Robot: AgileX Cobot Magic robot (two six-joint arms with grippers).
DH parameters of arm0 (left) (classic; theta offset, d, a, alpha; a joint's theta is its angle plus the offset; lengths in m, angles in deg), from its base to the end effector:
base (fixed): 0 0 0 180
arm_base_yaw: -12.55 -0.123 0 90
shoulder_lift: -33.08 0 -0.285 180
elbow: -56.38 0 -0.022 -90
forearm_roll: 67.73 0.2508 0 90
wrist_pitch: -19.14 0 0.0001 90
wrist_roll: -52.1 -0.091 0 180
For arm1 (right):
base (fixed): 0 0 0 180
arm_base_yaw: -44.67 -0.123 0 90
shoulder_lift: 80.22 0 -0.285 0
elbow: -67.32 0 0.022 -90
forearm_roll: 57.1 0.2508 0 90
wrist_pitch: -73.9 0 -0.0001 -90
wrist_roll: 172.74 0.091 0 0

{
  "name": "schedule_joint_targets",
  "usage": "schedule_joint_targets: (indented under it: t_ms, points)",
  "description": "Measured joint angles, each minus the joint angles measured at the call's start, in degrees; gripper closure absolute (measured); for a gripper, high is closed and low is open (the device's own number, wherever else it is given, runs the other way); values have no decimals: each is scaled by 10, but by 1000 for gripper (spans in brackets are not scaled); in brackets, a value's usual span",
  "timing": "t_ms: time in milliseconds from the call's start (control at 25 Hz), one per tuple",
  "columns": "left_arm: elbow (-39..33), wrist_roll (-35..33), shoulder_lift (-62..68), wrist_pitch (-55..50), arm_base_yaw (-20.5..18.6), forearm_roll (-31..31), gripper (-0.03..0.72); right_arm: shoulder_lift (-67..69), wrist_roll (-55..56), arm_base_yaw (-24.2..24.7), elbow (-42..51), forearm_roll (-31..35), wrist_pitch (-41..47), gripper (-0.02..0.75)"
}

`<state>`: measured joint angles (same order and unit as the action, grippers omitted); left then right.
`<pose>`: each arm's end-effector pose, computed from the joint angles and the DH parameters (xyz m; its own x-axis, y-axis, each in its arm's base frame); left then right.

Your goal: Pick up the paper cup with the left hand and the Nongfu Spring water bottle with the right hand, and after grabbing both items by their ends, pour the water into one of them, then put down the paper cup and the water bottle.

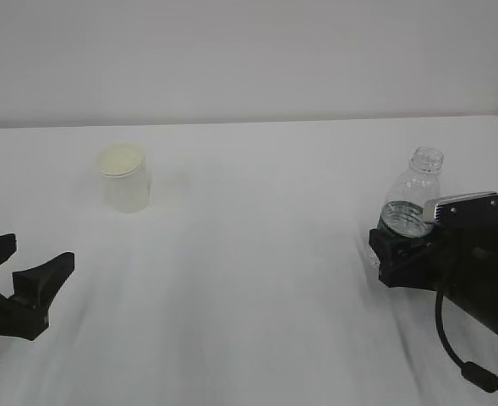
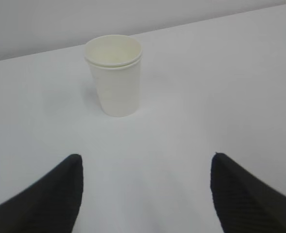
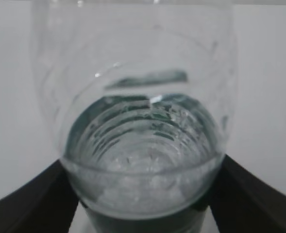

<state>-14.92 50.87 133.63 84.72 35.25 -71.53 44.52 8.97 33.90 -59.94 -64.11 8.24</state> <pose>0.1835 -0.0708 0.1324 -0.2612 0.1028 -0.9598 0.3302 0.9438 0.0112 0.2724 0.0621 0.0737 -0.3617 -0.0898 -0.9280 -0.2946 0.9554 0.0223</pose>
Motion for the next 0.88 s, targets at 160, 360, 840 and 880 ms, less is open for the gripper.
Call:
schedule_joint_targets:
  t_ms: [160,360,840,880]
  points:
    - [1,0,0,0,0,0,97,17,0,0,-17,0,0,150]
    - [3,0,0,0,0,-1,97,30,1,0,-33,0,0,150]
    - [3,0,0,0,0,-4,97,33,1,0,-50,0,0,150]
    - [3,0,0,0,0,-4,100,35,1,0,-50,0,0,153]
